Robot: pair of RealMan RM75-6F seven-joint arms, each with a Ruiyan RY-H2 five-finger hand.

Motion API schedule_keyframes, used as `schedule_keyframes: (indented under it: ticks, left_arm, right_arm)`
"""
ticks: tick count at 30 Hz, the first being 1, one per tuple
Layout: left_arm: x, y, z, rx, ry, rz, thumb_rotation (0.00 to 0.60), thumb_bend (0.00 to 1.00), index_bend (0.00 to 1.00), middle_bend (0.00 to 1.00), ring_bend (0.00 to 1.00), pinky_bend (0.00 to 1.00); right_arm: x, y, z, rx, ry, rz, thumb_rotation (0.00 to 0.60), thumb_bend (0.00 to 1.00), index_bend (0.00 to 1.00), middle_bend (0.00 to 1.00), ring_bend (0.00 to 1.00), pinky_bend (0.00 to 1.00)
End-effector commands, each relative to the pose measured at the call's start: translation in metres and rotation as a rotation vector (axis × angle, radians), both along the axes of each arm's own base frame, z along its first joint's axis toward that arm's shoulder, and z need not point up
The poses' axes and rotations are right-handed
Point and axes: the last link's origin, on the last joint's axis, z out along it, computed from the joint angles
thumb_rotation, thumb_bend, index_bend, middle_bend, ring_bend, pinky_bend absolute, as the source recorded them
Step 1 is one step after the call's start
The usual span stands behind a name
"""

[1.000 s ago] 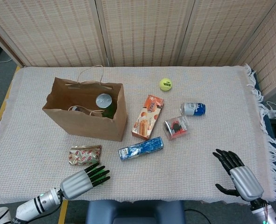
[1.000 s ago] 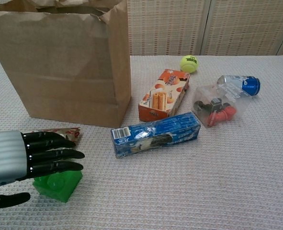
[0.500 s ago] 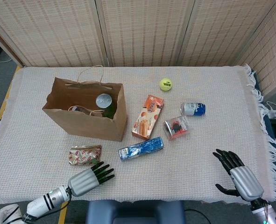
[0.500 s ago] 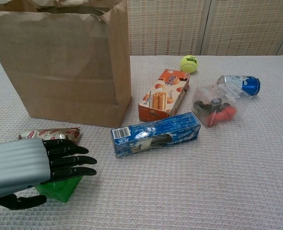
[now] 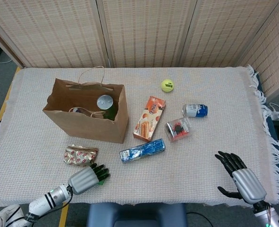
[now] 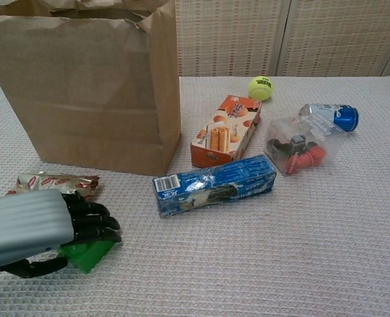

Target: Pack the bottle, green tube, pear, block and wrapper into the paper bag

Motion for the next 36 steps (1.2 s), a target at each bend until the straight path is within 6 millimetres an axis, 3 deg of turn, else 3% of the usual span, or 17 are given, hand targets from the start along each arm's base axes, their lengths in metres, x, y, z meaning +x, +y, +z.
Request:
schedule_keyframes:
  ticks: [1, 4, 7, 13, 18, 22, 26, 28, 36]
  left_arm:
    - [-0.005, -0.002, 0.005, 0.006, 0.002, 0.015, 0.600, 0.62, 0.52, 0.51, 0.50, 0.68]
    - [-0.010, -0.008, 0.016, 0.020, -0.026, 0.034, 0.600, 0.63, 0.64, 0.63, 0.61, 0.77]
    - [-0.012, -0.012, 0.034, 0.053, -0.077, 0.058, 0.600, 0.64, 0.66, 0.65, 0.63, 0.77]
    - [-0.017, -0.011, 0.095, 0.191, -0.219, 0.138, 0.600, 0.64, 0.67, 0.66, 0.63, 0.77]
    - [-0.025, 0.007, 0.147, 0.363, -0.294, 0.210, 0.600, 0.64, 0.67, 0.66, 0.64, 0.77]
    - [-0.025, 0.033, 0.182, 0.503, -0.498, 0.347, 0.600, 0.64, 0.67, 0.66, 0.64, 0.76]
    - [-0.006, 0.060, 0.200, 0.549, -0.862, 0.541, 0.600, 0.64, 0.67, 0.66, 0.64, 0.75]
    - [0.006, 0.071, 0.202, 0.542, -0.961, 0.597, 0.600, 0.64, 0.67, 0.66, 0.64, 0.75]
    - [0.075, 0.121, 0.208, 0.533, -1.053, 0.581, 0.600, 0.64, 0.67, 0.66, 0.63, 0.74]
  right_arm:
    - [0.000, 0.000, 0.000, 0.001, -0.001, 0.000, 0.600, 0.12, 0.00, 0.00, 0.00, 0.03]
    - [0.000, 0.001, 0.000, 0.000, -0.003, 0.000, 0.600, 0.12, 0.00, 0.00, 0.00, 0.03]
    - [0.000, 0.001, 0.001, -0.001, -0.006, 0.000, 0.600, 0.12, 0.00, 0.00, 0.00, 0.03]
    - [0.000, 0.002, 0.001, 0.000, -0.005, 0.004, 0.600, 0.12, 0.00, 0.00, 0.00, 0.03]
    - [0.001, 0.002, 0.000, -0.002, -0.004, 0.005, 0.600, 0.12, 0.00, 0.00, 0.00, 0.03]
    - [0.001, 0.002, 0.000, -0.003, -0.003, 0.008, 0.600, 0.12, 0.00, 0.00, 0.00, 0.03]
    - [0.001, 0.002, -0.001, 0.001, 0.000, 0.007, 0.600, 0.12, 0.00, 0.00, 0.00, 0.03]
    - [0.001, 0.002, -0.002, 0.003, 0.001, 0.007, 0.600, 0.12, 0.00, 0.00, 0.00, 0.03]
    - [0.001, 0.002, -0.002, 0.004, 0.006, 0.003, 0.600, 0.12, 0.00, 0.00, 0.00, 0.03]
